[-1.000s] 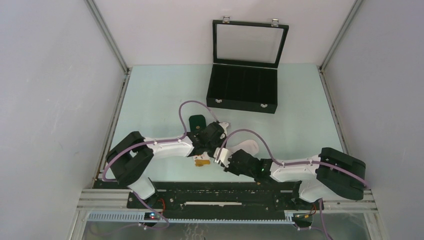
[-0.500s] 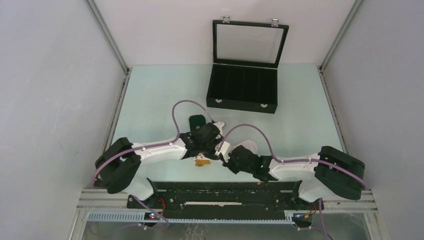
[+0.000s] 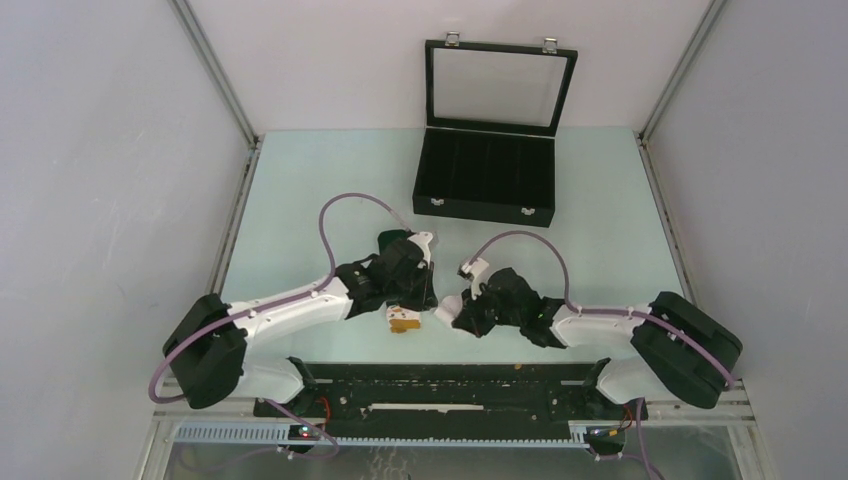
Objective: Roll the socks
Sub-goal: Roll a pair of socks at the center of the board.
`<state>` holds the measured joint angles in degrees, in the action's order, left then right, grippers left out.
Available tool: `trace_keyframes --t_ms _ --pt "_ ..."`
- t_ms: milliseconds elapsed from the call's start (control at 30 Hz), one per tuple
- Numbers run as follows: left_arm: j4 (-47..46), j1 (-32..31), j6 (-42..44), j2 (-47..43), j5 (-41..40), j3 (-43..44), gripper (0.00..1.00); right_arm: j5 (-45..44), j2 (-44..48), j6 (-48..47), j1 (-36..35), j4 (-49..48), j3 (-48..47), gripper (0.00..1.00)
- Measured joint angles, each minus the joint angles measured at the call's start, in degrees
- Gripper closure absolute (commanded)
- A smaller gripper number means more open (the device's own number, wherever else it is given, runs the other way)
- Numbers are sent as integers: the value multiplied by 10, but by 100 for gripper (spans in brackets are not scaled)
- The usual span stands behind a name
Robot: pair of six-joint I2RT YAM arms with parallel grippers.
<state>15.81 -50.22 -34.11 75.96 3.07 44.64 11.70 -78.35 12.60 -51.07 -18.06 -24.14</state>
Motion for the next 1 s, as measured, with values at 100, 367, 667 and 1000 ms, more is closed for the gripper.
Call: trace_keyframes --t_ms 100,367,667,1000 --pt "3 0 0 0 2 0 100 38 0 37 33 -10 9 100" --pt "3 0 7 29 24 1 100 142 -20 143 124 -15 15 100" --pt "0 0 10 78 53 8 100 176 -24 236 160 -69 56 100" --pt "-16 -1 10 114 68 62 100 172 -35 322 162 -151 100 100"
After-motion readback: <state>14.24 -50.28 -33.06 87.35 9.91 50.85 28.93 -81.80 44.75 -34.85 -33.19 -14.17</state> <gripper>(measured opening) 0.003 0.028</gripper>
